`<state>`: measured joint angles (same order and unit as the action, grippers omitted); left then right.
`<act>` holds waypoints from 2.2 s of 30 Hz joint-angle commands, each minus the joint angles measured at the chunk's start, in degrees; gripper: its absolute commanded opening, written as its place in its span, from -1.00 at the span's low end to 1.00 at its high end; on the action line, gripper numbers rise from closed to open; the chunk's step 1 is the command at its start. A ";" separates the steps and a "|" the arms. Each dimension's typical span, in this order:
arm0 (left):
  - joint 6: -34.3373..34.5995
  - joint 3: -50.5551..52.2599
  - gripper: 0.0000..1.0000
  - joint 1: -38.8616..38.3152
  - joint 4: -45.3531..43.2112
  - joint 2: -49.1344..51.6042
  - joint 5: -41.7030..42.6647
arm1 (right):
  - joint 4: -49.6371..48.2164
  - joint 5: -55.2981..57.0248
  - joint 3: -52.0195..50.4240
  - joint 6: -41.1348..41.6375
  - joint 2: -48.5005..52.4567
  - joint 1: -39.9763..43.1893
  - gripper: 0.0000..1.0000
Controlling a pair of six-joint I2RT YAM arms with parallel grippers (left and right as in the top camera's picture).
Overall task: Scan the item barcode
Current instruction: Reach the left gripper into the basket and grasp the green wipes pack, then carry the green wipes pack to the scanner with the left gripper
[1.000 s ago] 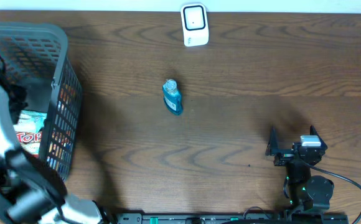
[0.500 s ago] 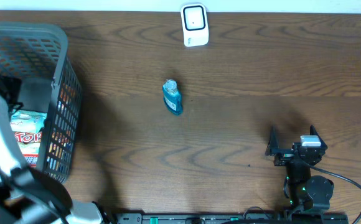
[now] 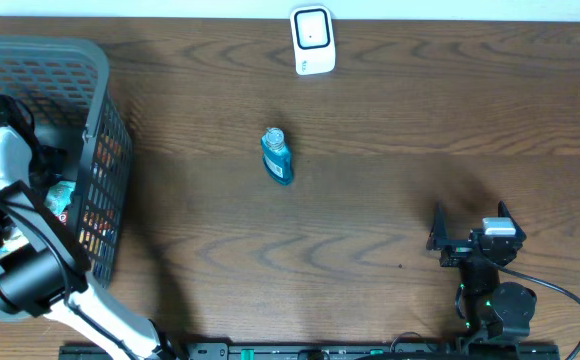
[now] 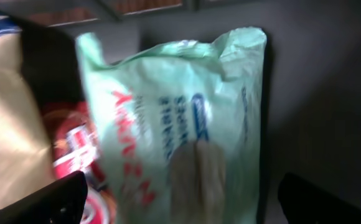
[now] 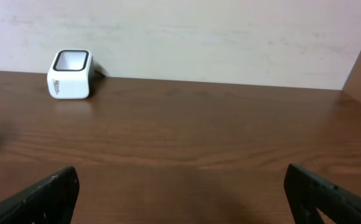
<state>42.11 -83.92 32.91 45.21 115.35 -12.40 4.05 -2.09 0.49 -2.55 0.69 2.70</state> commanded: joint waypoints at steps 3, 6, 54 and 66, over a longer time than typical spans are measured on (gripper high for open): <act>-0.55 -0.31 0.96 0.20 -0.79 5.14 -0.28 | 0.20 0.26 -0.17 0.55 -0.24 -0.55 0.98; -0.55 -0.31 0.74 0.20 -0.28 7.15 -0.26 | 0.20 0.28 -0.17 0.55 -0.24 -0.55 0.99; 6.88 -0.35 -0.07 -55.87 -12.46 -41.88 17.94 | 0.20 0.26 -0.17 0.57 -0.24 -0.55 0.98; 6.64 -0.35 -0.07 -70.77 -15.19 -24.81 14.27 | 0.20 0.26 -0.17 0.57 -0.24 -0.55 0.99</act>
<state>48.47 -83.70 -36.07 30.55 87.77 3.75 4.05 -1.91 0.49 -2.55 0.69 2.70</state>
